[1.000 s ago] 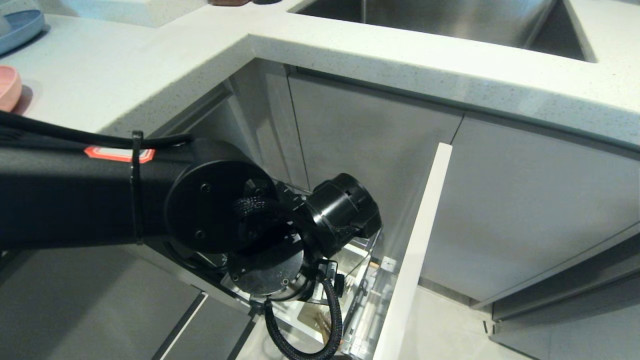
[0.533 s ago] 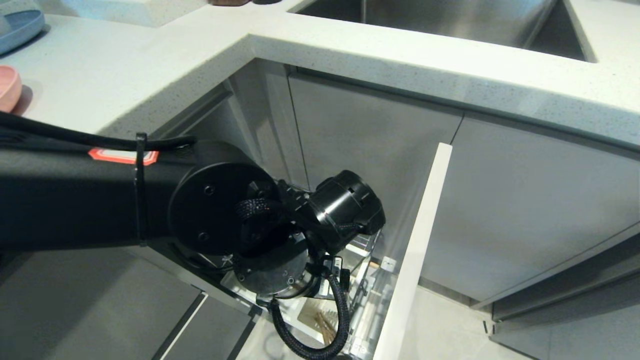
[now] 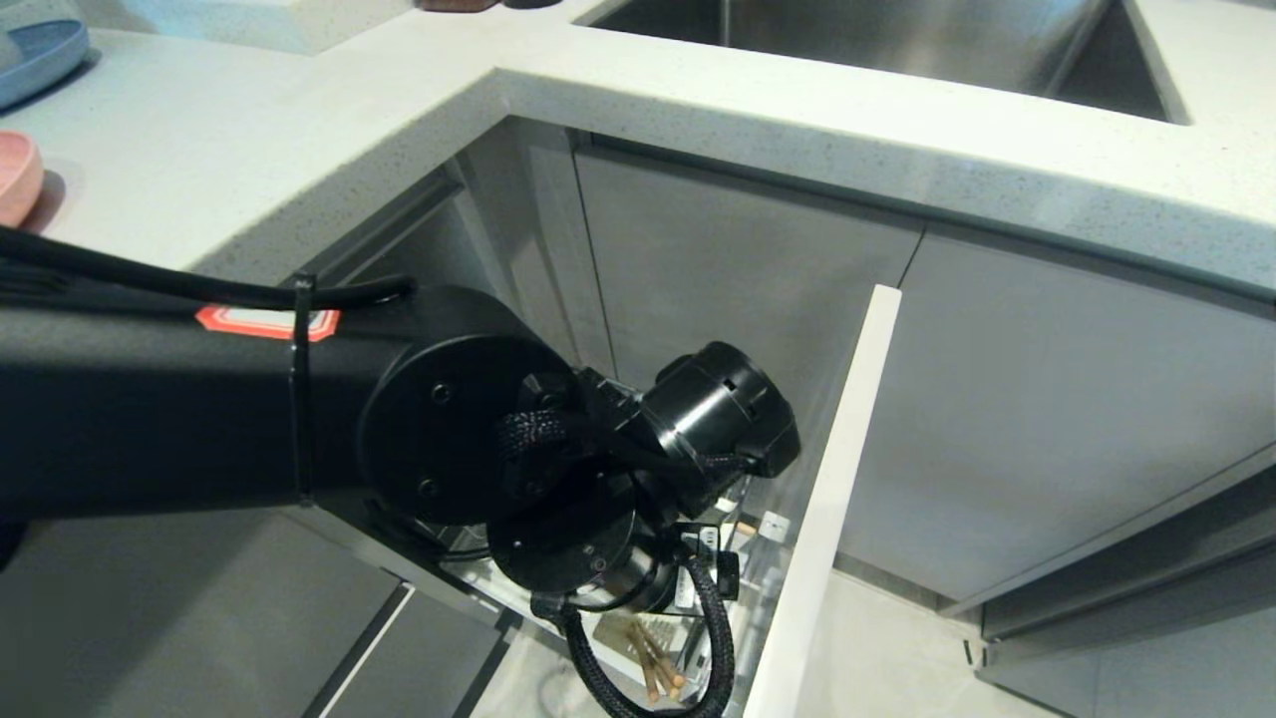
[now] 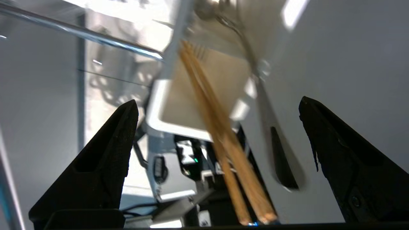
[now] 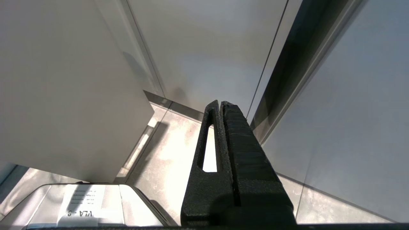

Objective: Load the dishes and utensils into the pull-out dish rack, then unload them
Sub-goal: Take the fork out of the cupboard

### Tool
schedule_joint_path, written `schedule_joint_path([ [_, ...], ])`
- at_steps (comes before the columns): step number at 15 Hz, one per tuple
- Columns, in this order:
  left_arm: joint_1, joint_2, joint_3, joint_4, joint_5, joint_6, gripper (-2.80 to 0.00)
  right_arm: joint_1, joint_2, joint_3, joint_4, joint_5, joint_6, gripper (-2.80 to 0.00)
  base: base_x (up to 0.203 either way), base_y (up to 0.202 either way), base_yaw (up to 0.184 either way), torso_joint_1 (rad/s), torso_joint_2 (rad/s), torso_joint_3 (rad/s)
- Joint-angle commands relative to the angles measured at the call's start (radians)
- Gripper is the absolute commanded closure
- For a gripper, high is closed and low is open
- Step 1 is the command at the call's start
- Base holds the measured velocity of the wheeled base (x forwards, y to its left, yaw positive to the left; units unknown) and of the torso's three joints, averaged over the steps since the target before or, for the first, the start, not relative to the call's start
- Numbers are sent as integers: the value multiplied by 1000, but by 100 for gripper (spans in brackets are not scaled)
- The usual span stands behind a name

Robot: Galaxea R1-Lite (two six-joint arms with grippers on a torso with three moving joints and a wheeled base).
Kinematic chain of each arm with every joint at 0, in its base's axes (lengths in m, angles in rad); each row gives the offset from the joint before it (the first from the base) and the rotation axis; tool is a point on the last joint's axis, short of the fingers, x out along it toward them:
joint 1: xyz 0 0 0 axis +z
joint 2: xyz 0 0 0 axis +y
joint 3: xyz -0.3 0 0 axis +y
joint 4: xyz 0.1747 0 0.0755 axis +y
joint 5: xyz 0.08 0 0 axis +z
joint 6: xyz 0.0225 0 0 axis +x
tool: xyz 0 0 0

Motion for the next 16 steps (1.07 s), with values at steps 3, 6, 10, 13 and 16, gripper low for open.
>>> schedule_joint_path([
  [3, -4, 7, -4, 74, 2, 4, -280, 0, 0, 2, 0, 0, 1, 0, 0, 0, 0, 0, 0, 0],
  [6, -1, 11, -7, 109, 10, 3, -280, 0, 0, 2, 0, -1, 1, 0, 0, 0, 0, 0, 0, 0],
  [10, 11, 9, -4, 111, 68, -2, -280, 0, 0, 2, -1, 0, 1, 0, 0, 0, 0, 0, 0, 0],
  [13, 20, 9, -3, 112, 79, 0, -280, 0, 0, 2, 0, 0, 1, 0, 0, 0, 0, 0, 0, 0],
  [16, 33, 9, -1, 110, 89, 0, -280, 0, 0, 2, -1, 0, 0, 0, 0, 0, 0, 0, 0, 0],
])
